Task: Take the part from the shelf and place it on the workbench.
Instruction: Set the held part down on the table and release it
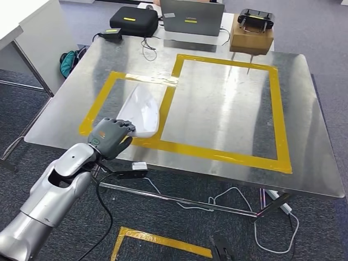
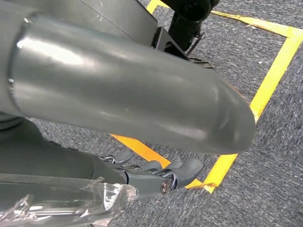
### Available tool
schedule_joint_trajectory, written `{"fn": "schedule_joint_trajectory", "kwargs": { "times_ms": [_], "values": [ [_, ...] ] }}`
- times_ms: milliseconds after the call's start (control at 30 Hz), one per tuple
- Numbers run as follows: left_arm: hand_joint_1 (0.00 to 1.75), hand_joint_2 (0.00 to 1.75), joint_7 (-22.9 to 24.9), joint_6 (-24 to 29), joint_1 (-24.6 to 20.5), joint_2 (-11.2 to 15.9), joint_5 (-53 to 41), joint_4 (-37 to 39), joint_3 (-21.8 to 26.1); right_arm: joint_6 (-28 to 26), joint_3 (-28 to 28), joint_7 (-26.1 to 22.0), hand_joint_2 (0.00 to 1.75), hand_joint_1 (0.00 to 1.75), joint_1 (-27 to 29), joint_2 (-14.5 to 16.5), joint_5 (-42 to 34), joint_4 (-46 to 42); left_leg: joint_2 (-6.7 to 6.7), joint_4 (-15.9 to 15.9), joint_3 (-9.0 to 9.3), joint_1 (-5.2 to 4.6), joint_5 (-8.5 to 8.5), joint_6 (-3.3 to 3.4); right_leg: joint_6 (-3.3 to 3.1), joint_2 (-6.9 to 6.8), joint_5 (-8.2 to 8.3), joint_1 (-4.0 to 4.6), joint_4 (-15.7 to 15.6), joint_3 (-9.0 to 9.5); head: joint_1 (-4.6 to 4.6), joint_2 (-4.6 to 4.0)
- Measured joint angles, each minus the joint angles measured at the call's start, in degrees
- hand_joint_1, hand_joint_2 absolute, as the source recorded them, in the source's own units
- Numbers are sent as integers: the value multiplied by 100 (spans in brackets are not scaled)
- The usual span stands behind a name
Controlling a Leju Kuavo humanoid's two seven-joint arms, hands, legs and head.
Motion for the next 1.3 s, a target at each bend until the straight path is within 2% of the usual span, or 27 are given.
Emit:
{"fn": "schedule_joint_trajectory", "kwargs": {
  "times_ms": [1067, 1200, 1300],
  "values": [
    [145, 175, -11, -152, -4, 16, 10, 824, 32, 22, 305, 24, 0, 0, 24, 28, -78, 2, 0, 0, -2, 0, 0, 0, 0, -1, 0, 0, 0, -1, -1, 0],
    [0, 175, -11, -155, -3, 14, 10, 867, 27, 21, 305, 25, 0, 0, 27, 30, -78, 2, 0, 0, -2, 0, 1, 0, 0, -1, 0, 0, 0, -1, -1, 0],
    [0, 175, -11, -158, -2, 15, 10, 904, 25, 9, 305, 42, 0, 0, 31, 41, -83, 2, 0, 0, -2, 0, 1, 0, 0, -1, 0, 0, 0, -1, 1, 0]
  ]
}}
